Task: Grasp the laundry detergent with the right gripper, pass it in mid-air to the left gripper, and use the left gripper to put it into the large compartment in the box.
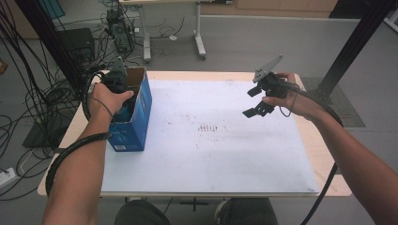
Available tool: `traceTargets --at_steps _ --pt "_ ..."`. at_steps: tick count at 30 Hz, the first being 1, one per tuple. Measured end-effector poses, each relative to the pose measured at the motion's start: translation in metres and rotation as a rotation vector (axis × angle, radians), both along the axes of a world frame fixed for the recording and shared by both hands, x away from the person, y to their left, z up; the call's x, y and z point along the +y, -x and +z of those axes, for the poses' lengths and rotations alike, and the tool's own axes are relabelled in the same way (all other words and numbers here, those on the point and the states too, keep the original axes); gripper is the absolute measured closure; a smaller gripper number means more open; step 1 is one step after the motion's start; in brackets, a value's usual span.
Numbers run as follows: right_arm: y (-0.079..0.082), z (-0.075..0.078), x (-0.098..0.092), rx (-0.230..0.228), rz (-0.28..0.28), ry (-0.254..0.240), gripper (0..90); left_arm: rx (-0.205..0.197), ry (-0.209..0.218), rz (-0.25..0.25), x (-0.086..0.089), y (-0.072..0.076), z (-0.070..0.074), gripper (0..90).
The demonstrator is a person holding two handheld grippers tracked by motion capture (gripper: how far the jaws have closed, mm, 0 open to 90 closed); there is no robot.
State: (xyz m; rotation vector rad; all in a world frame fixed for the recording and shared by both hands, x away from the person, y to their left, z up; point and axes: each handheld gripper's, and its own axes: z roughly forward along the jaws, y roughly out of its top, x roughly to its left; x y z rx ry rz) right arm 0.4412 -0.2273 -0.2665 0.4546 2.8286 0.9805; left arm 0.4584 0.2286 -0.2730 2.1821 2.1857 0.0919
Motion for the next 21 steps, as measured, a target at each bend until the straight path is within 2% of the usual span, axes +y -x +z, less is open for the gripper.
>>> traceTargets --at_steps 21 --pt "-0.0001 0.0034 -0.001 -0.007 -0.001 0.002 9.0 0.0 -0.002 -0.001 -0.0006 0.0004 0.0002 36.6"
